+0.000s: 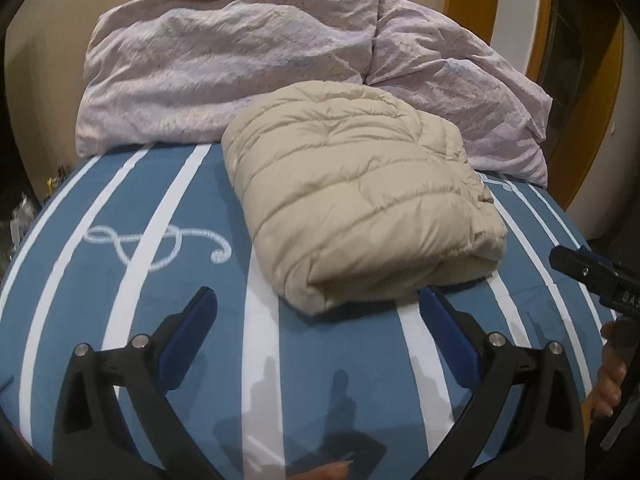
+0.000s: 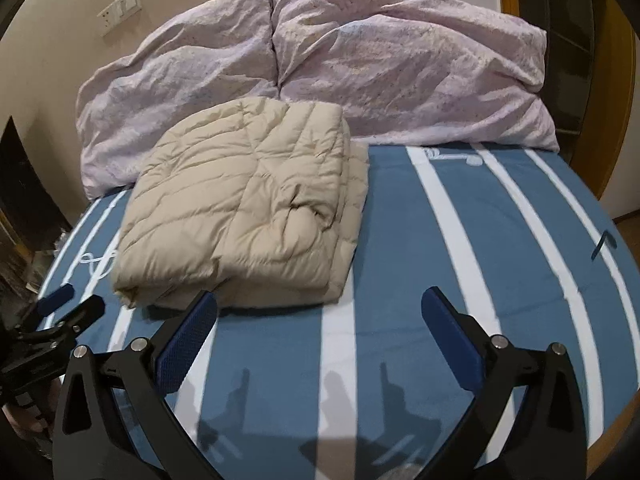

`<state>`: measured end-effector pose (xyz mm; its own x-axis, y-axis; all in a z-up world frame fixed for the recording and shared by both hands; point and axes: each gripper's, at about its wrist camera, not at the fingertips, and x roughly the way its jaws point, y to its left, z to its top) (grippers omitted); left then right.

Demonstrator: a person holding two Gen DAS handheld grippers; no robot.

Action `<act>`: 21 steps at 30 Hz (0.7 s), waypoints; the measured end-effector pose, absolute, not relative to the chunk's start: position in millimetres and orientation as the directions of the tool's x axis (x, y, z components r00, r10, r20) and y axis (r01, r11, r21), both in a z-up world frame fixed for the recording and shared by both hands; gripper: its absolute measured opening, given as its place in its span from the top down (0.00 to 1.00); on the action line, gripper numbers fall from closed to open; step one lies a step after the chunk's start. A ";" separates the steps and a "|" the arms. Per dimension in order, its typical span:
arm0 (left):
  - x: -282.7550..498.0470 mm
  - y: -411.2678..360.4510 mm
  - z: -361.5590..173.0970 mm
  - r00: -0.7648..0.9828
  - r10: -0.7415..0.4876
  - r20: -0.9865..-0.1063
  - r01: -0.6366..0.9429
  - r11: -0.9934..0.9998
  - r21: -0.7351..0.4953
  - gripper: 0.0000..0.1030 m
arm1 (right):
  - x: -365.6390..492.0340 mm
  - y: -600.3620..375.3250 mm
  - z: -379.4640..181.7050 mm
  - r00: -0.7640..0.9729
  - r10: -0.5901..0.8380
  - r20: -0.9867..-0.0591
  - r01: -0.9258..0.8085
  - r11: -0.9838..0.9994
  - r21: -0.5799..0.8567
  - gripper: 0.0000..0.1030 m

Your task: Fold large clothes

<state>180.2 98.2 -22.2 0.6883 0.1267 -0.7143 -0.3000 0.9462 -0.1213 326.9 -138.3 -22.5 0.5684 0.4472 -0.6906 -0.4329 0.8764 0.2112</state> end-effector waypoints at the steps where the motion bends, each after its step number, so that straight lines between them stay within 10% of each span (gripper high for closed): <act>1: 176.0 98.0 -23.0 0.688 0.123 -0.716 -0.306 0.943 -0.131 0.02 | 322.9 -138.8 -23.1 0.563 0.452 -0.692 -0.433 0.874 0.219 0.01; 21: 125.7 79.8 -15.3 0.658 0.082 -0.749 -0.315 0.933 -0.174 0.02 | 262.4 -140.7 -24.9 0.526 0.477 -0.704 -0.467 0.854 0.230 0.01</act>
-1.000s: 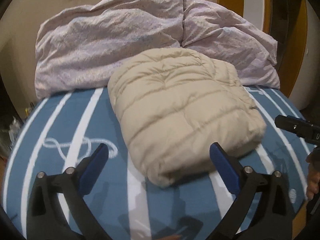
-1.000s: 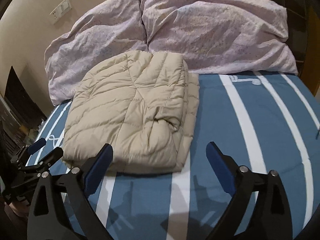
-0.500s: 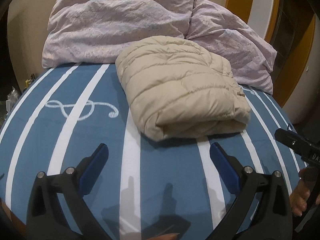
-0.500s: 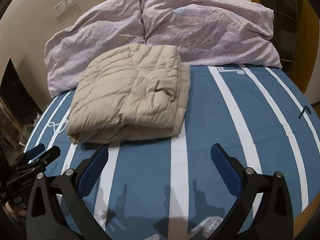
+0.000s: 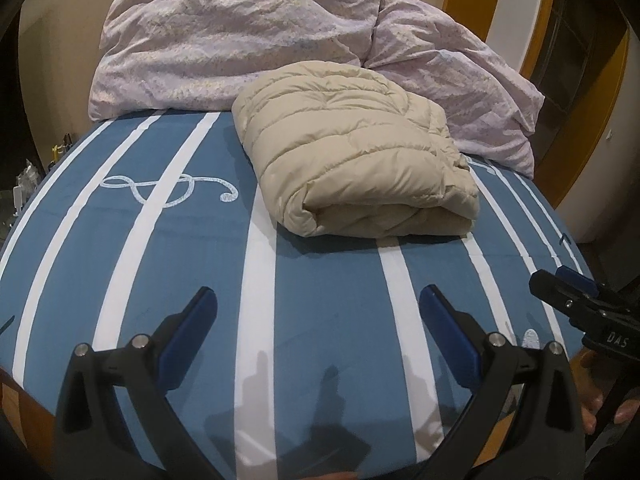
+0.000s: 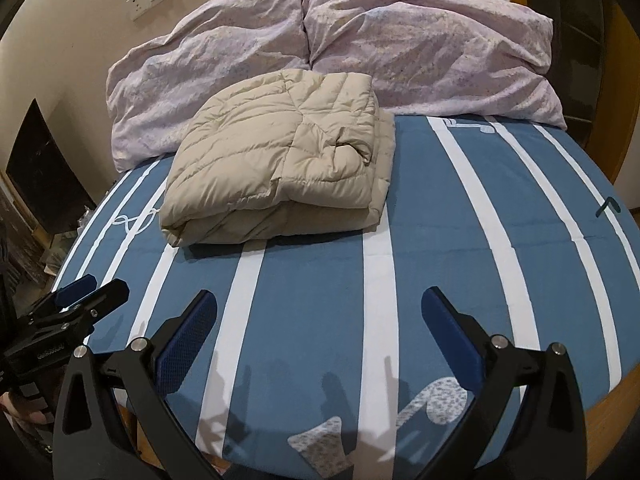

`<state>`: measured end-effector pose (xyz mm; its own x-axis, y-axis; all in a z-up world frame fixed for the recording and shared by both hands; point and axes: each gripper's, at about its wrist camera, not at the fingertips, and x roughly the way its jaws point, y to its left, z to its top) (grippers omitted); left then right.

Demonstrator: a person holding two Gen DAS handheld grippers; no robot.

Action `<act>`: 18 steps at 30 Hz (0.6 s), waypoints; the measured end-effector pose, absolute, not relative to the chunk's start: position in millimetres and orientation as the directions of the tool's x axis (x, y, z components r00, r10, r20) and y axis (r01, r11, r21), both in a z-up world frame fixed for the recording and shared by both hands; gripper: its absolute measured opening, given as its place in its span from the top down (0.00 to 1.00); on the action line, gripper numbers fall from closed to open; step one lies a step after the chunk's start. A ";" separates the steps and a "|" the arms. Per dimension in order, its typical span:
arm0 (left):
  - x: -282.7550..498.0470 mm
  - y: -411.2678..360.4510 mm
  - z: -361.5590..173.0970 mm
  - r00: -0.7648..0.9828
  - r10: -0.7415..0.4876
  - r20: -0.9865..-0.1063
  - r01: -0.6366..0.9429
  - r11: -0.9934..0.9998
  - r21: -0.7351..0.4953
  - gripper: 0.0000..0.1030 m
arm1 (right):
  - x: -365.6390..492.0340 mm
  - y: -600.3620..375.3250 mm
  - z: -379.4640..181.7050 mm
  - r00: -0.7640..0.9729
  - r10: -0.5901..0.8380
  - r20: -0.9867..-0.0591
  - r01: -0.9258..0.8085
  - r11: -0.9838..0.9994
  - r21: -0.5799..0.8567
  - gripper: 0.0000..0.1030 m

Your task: Fold large clothes

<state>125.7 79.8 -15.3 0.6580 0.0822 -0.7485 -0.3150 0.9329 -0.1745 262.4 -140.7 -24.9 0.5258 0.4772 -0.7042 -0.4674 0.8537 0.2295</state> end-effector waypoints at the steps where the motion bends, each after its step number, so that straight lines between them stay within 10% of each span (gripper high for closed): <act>1: 124.5 79.8 -14.1 0.659 0.080 -0.748 -0.315 0.933 -0.177 0.02 | 261.5 -141.6 -23.3 0.525 0.481 -0.702 -0.467 0.853 0.234 0.01; 18: 117.5 67.9 14.3 0.655 0.026 -0.755 -0.279 0.937 -0.210 0.02 | 250.8 -146.8 3.7 0.500 0.528 -0.686 -0.496 0.824 0.274 0.01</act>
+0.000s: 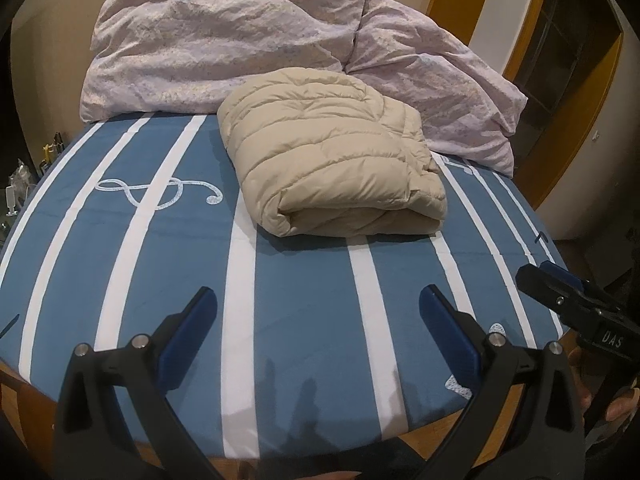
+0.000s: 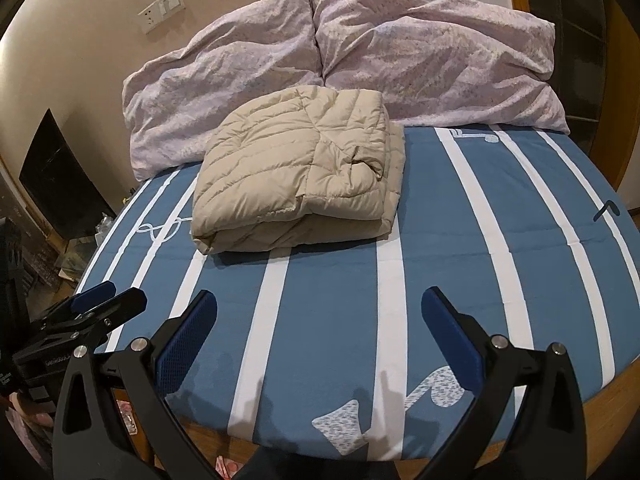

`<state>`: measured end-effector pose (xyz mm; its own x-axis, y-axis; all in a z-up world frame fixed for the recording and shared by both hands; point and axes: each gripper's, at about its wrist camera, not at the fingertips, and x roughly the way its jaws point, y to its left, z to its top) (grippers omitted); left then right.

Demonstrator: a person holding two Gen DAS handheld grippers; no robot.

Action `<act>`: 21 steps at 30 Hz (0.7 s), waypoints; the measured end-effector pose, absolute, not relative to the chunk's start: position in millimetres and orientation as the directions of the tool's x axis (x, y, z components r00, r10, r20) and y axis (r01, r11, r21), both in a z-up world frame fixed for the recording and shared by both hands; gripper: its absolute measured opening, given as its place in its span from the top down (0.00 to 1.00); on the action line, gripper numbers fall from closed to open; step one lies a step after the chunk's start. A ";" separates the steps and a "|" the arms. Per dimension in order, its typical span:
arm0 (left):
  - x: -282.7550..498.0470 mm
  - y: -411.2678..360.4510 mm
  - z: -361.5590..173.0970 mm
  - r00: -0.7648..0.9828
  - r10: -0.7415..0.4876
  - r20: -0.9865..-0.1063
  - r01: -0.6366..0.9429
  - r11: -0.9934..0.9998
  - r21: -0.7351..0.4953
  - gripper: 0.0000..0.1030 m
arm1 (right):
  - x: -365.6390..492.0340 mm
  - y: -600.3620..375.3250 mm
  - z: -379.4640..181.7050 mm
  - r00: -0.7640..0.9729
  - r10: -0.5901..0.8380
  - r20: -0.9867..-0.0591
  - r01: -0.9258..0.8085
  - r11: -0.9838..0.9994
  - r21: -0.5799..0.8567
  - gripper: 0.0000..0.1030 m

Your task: Fold large clothes

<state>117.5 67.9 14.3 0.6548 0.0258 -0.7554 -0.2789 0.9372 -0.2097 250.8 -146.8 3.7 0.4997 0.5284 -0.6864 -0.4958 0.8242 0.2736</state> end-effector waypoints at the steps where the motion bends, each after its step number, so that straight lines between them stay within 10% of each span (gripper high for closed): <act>1: 117.4 67.8 14.3 0.654 0.026 -0.756 -0.280 0.937 -0.209 0.02 | 250.6 -146.5 3.6 0.497 0.530 -0.687 -0.497 0.823 0.275 0.01; 21: 120.9 65.2 16.2 0.649 0.008 -0.761 -0.268 0.938 -0.219 0.02 | 248.0 -146.8 10.9 0.485 0.552 -0.678 -0.506 0.810 0.297 0.01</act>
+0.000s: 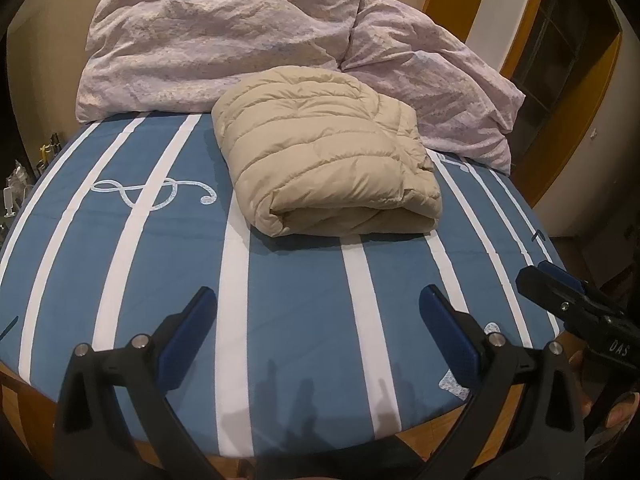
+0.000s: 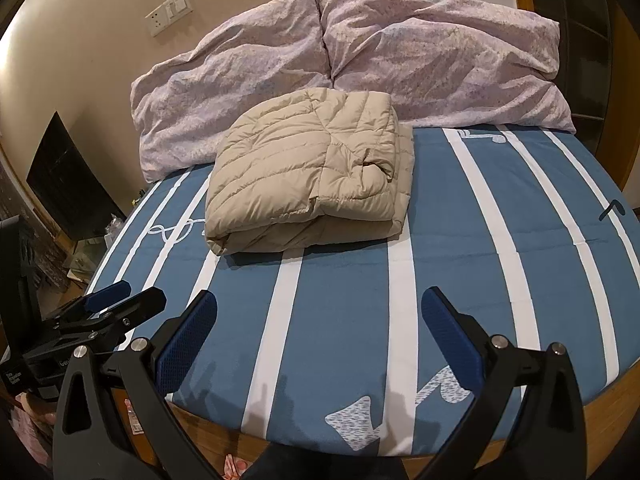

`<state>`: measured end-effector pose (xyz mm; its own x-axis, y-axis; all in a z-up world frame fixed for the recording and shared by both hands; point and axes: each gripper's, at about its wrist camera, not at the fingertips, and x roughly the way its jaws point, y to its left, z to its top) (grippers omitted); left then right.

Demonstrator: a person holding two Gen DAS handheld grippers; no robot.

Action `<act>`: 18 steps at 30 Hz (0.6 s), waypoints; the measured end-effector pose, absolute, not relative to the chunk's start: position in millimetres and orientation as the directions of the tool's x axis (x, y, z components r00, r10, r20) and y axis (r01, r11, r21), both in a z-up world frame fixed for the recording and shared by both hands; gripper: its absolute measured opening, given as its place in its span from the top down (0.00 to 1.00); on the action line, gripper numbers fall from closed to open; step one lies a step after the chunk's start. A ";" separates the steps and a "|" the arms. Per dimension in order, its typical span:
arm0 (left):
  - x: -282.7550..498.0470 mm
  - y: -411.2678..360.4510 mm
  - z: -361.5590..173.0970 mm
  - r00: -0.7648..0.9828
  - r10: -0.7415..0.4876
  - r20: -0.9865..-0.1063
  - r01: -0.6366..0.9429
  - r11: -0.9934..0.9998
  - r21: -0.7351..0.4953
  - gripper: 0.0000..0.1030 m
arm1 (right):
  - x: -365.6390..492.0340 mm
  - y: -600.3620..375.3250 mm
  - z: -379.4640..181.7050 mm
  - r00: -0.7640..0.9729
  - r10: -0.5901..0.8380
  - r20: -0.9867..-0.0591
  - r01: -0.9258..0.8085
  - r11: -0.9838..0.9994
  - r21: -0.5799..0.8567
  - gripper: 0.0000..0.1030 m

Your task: Fold large clothes

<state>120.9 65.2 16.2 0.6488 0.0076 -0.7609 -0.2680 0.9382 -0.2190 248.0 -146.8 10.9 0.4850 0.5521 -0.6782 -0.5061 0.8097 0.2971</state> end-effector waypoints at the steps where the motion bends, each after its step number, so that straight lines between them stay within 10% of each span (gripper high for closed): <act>1: 120.8 65.0 16.4 0.650 0.006 -0.760 -0.266 0.938 -0.220 0.02 | 248.0 -146.6 10.5 0.485 0.552 -0.678 -0.505 0.810 0.297 0.01; 18: 125.2 59.7 19.9 0.652 -0.006 -0.758 -0.242 0.946 -0.216 0.02 | 248.9 -146.5 10.9 0.482 0.553 -0.680 -0.505 0.809 0.300 0.01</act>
<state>125.2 59.7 19.9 0.6521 -0.0061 -0.7581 -0.2425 0.9458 -0.2162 248.9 -146.5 10.9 0.4816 0.5528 -0.6801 -0.5052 0.8092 0.3000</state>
